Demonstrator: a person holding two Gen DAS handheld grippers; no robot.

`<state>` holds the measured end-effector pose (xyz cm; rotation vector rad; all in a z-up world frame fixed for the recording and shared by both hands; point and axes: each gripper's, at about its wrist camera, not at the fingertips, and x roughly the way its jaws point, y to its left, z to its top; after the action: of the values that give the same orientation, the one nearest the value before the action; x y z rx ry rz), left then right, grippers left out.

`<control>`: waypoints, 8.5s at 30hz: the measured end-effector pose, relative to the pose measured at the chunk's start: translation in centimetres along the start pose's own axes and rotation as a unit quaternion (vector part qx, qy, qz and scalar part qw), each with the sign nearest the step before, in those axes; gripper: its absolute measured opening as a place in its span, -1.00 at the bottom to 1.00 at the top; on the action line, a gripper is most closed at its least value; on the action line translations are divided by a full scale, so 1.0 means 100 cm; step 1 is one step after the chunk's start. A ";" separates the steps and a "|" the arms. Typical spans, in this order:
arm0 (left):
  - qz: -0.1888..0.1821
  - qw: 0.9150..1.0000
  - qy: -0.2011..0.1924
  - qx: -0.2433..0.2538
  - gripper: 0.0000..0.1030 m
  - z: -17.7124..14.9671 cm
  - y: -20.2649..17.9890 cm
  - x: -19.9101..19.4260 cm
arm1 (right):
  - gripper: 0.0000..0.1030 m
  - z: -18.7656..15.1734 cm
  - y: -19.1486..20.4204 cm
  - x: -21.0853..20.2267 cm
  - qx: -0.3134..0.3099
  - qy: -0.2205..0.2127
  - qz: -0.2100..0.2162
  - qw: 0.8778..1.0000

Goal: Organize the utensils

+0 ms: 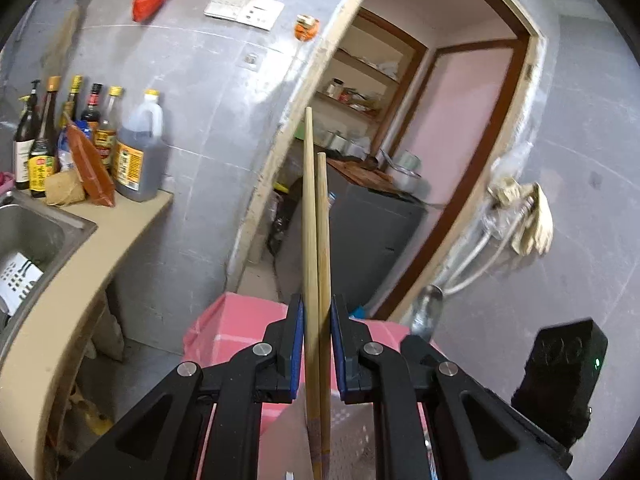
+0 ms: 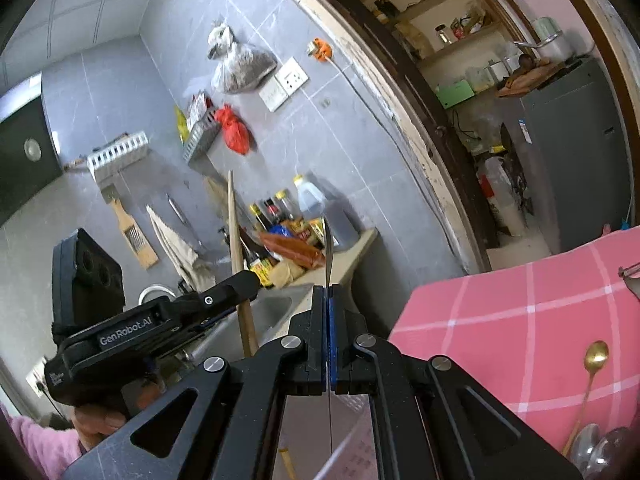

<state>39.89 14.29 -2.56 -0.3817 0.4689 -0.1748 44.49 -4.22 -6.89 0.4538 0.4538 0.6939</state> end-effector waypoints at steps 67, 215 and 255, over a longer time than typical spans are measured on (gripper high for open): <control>0.043 0.990 0.009 0.134 0.93 -0.105 -0.191 -0.010 | 0.94 0.030 -0.087 -0.259 -0.075 -0.035 -0.266 0.960; -0.030 0.993 -0.074 -0.082 -0.37 0.044 -0.026 -0.025 | -0.97 0.026 0.010 -0.009 0.006 -0.091 -0.013 0.996; -0.181 0.979 -0.009 -0.098 -0.37 0.026 0.000 0.013 | -0.97 0.003 0.007 -0.017 -0.056 -0.061 -0.043 0.996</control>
<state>42.22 14.77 -0.88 -0.6614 0.3976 -0.4802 43.17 -4.98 -5.87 0.3672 0.3158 0.6019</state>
